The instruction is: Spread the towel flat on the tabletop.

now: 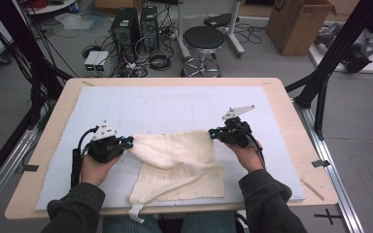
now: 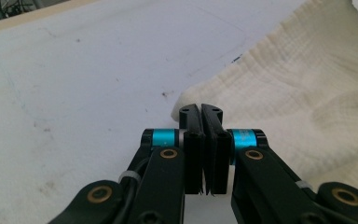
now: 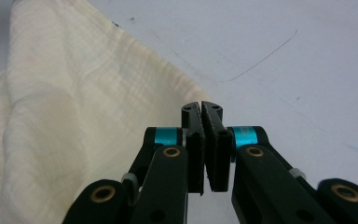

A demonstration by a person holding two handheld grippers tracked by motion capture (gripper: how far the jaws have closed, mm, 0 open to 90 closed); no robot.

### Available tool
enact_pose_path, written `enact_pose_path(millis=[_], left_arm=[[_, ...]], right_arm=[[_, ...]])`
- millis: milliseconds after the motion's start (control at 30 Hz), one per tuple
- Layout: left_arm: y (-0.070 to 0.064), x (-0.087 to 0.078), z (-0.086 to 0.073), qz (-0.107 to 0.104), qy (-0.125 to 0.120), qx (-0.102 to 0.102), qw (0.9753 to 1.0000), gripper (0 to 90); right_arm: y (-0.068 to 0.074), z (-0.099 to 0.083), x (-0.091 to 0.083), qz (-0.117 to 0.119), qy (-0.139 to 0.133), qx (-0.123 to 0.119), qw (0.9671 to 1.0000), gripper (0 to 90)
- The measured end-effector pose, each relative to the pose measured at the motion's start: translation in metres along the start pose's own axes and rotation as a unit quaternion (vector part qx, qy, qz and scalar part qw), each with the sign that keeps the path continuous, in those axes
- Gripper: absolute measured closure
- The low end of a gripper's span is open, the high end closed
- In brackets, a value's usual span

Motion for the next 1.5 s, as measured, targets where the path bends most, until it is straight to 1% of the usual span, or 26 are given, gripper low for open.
enact_pose_path(millis=[100,200,233,333,400,500,533,567,633,700,733,933,967,1000,1033,1100,1133,1167,1233,1333,1367,1433,1467,1500], left_arm=[[0.006,0.002,0.007,0.006,-0.001,-0.002,1.0000,87.2],[0.011,0.003,0.014,0.011,-0.007,-0.009,0.9999,87.2],[0.013,0.004,0.015,0.013,-0.007,-0.008,0.9999,87.2],[0.019,0.008,0.019,0.016,-0.010,-0.015,0.9997,87.2],[0.022,0.011,0.021,0.020,-0.006,-0.017,0.9996,87.2],[0.026,0.015,0.025,0.022,-0.009,-0.022,0.9995,87.2],[0.028,0.017,0.026,0.024,-0.007,-0.020,0.9995,87.2],[0.028,0.019,0.028,0.026,-0.010,-0.024,0.9993,87.2],[0.031,0.023,0.029,0.027,-0.010,-0.027,0.9992,87.2],[0.033,0.027,0.031,0.028,-0.006,-0.030,0.9991,87.2],[0.034,0.028,0.032,0.031,-0.007,-0.028,0.9991,87.2],[0.040,0.042,0.043,0.037,-0.010,-0.034,0.9987,87.1],[0.040,0.045,0.044,0.039,-0.007,-0.036,0.9986,87.1],[0.041,0.047,0.045,0.042,-0.005,-0.033,0.9985,87.1],[0.042,0.050,0.046,0.044,-0.002,-0.032,0.9985,87.1],[0.044,0.055,0.049,0.049,0.002,-0.029,0.9983,87.1],[0.045,0.057,0.051,0.051,0.000,-0.029,0.9982,87.1],[0.046,0.059,0.052,0.056,0.002,-0.029,0.9980,87.1],[0.048,0.063,0.054,0.061,0.004,-0.033,0.9976,87.1],[0.052,0.068,0.059,0.065,0.010,-0.033,0.9973,87.1],[0.054,0.070,0.061,0.068,0.007,-0.036,0.9970,87.1],[0.058,0.074,0.066,0.071,0.005,-0.041,0.9967,87.1],[0.059,0.077,0.067,0.073,0.011,-0.040,0.9965,86.6],[0.061,0.080,0.067,0.081,0.022,-0.032,0.9960,82.7]], right_arm=[[-0.003,0.003,-0.003,-0.002,-0.004,0.002,1.0000,88.1],[-0.007,0.007,-0.005,-0.006,-0.006,0.001,1.0000,88.1],[-0.008,0.008,-0.006,-0.007,-0.007,0.001,1.0000,88.2],[-0.011,0.011,-0.007,-0.009,-0.007,0.002,0.9999,88.1],[-0.013,0.013,-0.007,-0.011,-0.010,0.001,0.9999,88.1],[-0.017,0.015,-0.008,-0.014,-0.008,0.007,0.9999,88.2],[-0.019,0.016,-0.008,-0.014,-0.009,0.004,0.9998,88.1],[-0.020,0.017,-0.008,-0.016,-0.010,0.004,0.9998,88.1],[-0.024,0.020,-0.008,-0.024,-0.008,0.008,0.9996,88.2],[-0.027,0.023,-0.010,-0.028,-0.016,0.013,0.9994,88.3],[-0.029,0.024,-0.009,-0.034,-0.016,0.014,0.9992,88.3],[-0.043,0.029,-0.005,-0.050,-0.005,0.019,0.9985,88.3],[-0.046,0.030,-0.005,-0.055,-0.005,0.023,0.9982,88.3],[-0.049,0.032,-0.005,-0.059,-0.009,0.025,0.9979,88.2],[-0.053,0.033,-0.005,-0.060,-0.009,0.022,0.9979,88.3],[-0.057,0.035,-0.004,-0.072,-0.007,0.023,0.9971,88.3],[-0.058,0.037,-0.004,-0.074,-0.005,0.022,0.9970,88.3],[-0.061,0.038,-0.003,-0.079,-0.005,0.016,0.9967,88.3],[-0.064,0.041,0.000,-0.079,0.001,0.018,0.9967,88.3],[-0.072,0.045,0.004,-0.088,0.005,0.023,0.9959,88.3],[-0.074,0.046,0.005,-0.089,0.007,0.027,0.9957,88.3],[-0.079,0.051,0.007,-0.097,0.008,0.025,0.9949,88.2],[-0.082,0.053,0.009,-0.102,0.005,0.026,0.9945,87.6],[-0.085,0.056,0.010,-0.104,0.004,0.030,0.9941,82.3]])
Point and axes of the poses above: each handheld gripper's, and its own axes: x roughly forward along the jaws, z roughly out of its top, y roughly to its left, the point moved 5 cm from there along x, roughly forward along the jaws, and after that the axes turned 5 degrees about z, right-handed, at the moved point
